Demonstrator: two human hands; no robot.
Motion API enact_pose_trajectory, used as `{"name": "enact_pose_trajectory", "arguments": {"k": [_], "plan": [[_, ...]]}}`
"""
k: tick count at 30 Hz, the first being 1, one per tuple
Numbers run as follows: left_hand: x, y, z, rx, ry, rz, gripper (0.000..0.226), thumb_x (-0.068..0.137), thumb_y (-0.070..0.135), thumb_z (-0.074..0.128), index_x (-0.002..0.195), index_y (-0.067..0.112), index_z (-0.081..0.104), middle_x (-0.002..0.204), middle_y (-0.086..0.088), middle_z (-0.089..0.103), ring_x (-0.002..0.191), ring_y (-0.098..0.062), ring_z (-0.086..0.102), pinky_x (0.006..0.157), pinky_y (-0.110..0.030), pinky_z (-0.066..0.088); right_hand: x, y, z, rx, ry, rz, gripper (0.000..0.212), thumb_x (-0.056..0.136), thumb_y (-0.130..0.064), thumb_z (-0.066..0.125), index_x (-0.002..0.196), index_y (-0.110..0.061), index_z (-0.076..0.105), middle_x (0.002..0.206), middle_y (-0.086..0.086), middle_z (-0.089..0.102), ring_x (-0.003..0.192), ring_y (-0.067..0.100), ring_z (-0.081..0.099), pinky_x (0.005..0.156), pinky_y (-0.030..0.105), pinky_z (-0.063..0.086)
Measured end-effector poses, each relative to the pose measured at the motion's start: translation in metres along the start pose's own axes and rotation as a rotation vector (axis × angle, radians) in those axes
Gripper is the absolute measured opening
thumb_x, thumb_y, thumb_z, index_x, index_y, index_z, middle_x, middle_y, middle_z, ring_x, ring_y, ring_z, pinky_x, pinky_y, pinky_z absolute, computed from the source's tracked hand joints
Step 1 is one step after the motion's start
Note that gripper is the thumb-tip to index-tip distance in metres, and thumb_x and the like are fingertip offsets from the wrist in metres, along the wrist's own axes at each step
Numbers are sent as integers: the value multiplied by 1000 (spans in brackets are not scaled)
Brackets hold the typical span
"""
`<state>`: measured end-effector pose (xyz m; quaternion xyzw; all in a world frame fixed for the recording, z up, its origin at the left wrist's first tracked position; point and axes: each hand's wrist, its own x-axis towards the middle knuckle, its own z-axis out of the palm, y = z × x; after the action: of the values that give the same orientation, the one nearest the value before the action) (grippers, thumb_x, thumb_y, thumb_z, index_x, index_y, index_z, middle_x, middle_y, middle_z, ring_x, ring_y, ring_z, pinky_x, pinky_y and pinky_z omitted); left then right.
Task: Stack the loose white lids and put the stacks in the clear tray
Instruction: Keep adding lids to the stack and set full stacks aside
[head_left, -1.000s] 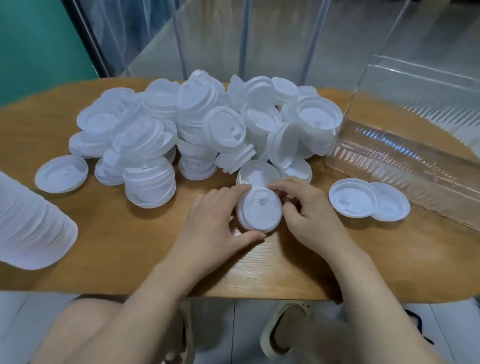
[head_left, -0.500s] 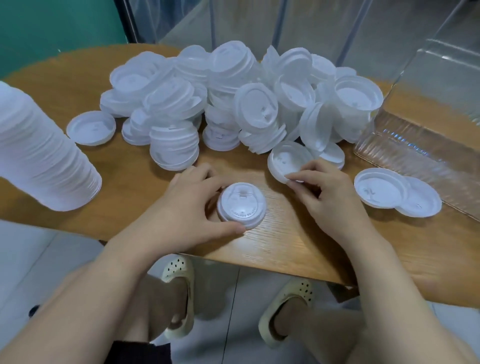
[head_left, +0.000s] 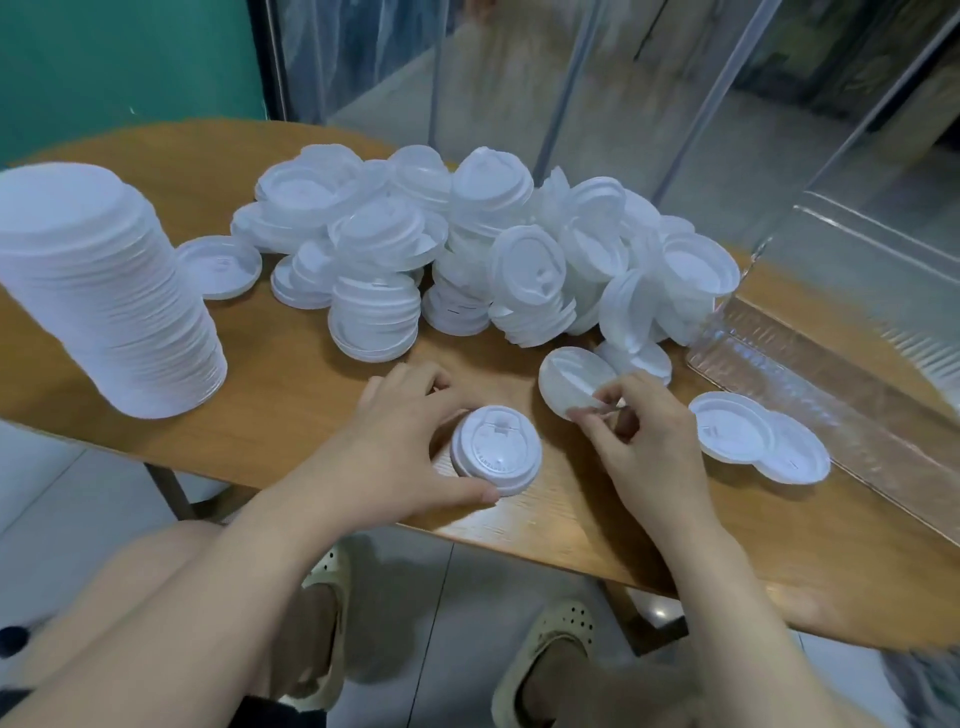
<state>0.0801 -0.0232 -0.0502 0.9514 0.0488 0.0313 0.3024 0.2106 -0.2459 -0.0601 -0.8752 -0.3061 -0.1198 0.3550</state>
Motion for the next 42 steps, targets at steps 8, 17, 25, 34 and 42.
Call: {"name": "enact_pose_trajectory", "arguments": {"k": [8,17,25,34,42], "plan": [[5,1,7,-3,-23,-12,87,60,78,79,139,54,49,124,30,36,117,-8,32,105,-34,39,0,-9,-13,242,129,-70,6,98,-25,68,95,-22,64,68,-4,53,64,12,51,61,20,39],[5,-1,8,-38,30,77,76,65,66,86,133,58,54,111,21,46,112,10,33,95,-24,30,-11,-6,-20,328,-198,138,20,104,-36,58,103,-29,76,85,-19,73,82,5,67,70,19,47],[8,0,8,-54,9,67,69,61,66,88,122,54,56,107,23,51,109,4,40,97,-28,31,-8,-17,-12,306,-237,217,14,102,-39,61,109,-32,70,72,-8,71,68,2,63,61,12,43],[11,-4,10,-62,22,46,82,55,74,84,127,44,59,108,24,54,108,-1,43,98,-28,33,-4,-19,2,162,-322,136,15,99,-46,61,101,-33,68,59,-11,61,59,9,55,58,27,40],[9,-4,9,-71,12,58,94,52,84,71,137,50,50,108,25,52,110,1,42,103,-30,35,-5,-17,-1,91,-204,58,15,96,-40,66,105,-29,72,60,-10,57,61,11,56,59,33,45]]}}
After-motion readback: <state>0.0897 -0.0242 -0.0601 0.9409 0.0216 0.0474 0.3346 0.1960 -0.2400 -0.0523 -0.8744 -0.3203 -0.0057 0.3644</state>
